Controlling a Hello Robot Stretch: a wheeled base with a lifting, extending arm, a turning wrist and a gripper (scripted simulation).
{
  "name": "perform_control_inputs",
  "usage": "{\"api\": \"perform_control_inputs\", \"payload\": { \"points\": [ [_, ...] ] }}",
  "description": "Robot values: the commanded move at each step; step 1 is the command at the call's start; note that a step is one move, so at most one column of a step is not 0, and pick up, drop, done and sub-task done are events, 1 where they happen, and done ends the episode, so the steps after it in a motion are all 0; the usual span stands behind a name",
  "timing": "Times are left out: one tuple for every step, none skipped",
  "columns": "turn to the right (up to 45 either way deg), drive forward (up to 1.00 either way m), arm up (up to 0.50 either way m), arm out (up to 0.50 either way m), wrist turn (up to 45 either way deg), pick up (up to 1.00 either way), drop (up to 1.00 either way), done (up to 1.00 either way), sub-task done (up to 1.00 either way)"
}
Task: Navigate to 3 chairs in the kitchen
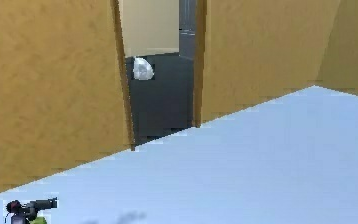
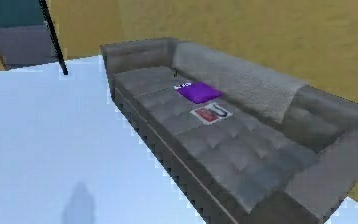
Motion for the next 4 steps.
{"api": "perform_control_inputs", "payload": {
  "points": [
    [0.0, 1.00, 0.00, 0.00, 0.0, 0.00, 0.00, 0.00, 0.00],
    [-3.0, 0.00, 0.00, 0.00, 0.0, 0.00, 0.00, 0.00, 0.00],
    [0.0, 1.00, 0.00, 0.00, 0.0, 0.00, 0.00, 0.00, 0.00],
    [-9.0, 0.00, 0.00, 0.00, 0.0, 0.00, 0.00, 0.00, 0.00]
  ]
}}
